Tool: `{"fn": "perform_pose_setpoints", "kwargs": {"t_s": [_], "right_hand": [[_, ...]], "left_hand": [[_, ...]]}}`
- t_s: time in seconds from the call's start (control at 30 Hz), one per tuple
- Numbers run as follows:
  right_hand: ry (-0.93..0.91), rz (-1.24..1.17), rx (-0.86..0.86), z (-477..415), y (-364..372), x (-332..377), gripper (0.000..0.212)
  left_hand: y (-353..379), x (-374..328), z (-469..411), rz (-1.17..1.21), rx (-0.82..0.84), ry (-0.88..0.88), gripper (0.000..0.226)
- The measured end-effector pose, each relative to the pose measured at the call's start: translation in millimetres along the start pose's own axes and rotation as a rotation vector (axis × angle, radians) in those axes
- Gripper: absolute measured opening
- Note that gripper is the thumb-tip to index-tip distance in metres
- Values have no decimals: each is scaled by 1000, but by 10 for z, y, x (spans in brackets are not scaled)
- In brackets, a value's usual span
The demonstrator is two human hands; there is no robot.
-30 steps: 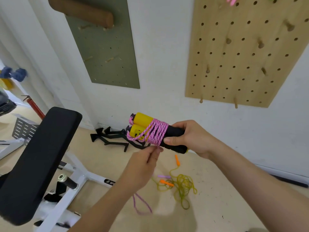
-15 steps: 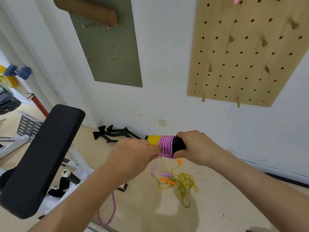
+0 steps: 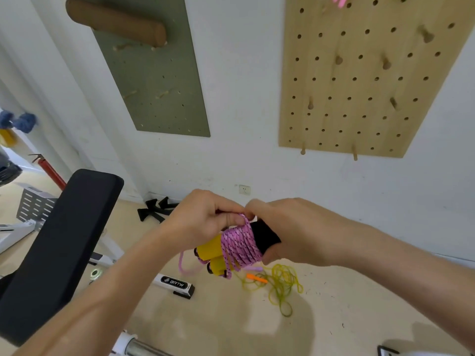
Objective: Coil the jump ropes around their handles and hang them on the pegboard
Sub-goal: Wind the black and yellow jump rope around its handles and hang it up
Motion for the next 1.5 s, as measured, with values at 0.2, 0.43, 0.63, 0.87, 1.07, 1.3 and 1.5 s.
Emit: {"fn": "perform_pose_setpoints", "kwargs": {"t_s": [0.2,0.43,0.63,0.87,1.07,1.3,1.5], "right_hand": [[-103,-108,19,110,-222,141,78],[102,-931,-347,122,-366,-374,47],[280,-1068,-437,110,-39,-647,41],[398,-783,-420,71,137,-705,39],[234,-395,-261,89,107,-452,38],[127,-403,-119,171,-140,-476,42],[145,11,-99,184,-220,-416,64]], "left_hand": [[83,-29,-16,378,265,-172,34],[112,664,134,549,-87,-359,26],[-76,165,300,63,-251,-115,15],[-81,-329,404,-933,-242,410,10],[-255,-458,164,-894,-121,430,28],[-111,-215,-34,-276,299,-23,35],[-124,-255,-83,-60,228,-55,25]]}}
Point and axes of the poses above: each hand's wrist, its own z-axis away from the middle knuckle, its own y-axis out of the palm, x = y × z, the point moved 6 cm from there along -z, towards the middle knuckle, and after that the axes turned 2 degrees about -x, right-handed, at the moved point
